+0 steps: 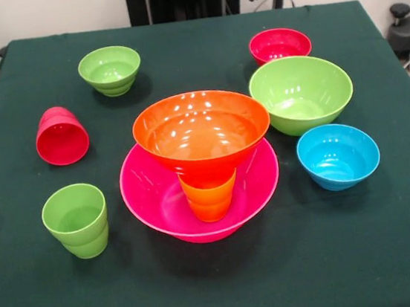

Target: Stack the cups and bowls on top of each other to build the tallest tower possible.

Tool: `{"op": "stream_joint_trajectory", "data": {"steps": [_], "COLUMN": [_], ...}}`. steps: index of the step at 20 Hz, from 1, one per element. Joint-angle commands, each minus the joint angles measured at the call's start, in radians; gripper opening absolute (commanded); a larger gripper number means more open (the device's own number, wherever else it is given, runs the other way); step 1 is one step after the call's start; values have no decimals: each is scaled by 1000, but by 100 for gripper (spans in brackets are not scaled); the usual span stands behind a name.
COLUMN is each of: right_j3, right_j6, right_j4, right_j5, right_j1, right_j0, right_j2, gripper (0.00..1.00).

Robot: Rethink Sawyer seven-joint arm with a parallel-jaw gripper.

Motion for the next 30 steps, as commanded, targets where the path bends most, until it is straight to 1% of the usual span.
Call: {"op": "stream_joint_trajectory", "data": {"steps": [1,2,5,9,10,13,17,20,27,29,30], "right_j3": [-6,-7,-12,-12,-21,-32,-61,-88,-101,-119,-120], "right_j6": [263,292,319,316,321,296,306,299,266,271,271], "right_j4": [109,132,186,235,239,258,287,298,312,311,315], "right_j5": [-32,-33,-35,-58,-62,-57,-85,-106,-122,-127,-125], "right_j1": [62,68,93,117,134,154,208,245,264,274,276], "right_j0": [113,145,206,231,238,238,266,269,266,292,293], "right_j2": [-93,-123,-163,-182,-182,-173,-186,-188,-191,-216,-215], "gripper": [100,100,100,100,100,100,100,100,100,100,100]}}
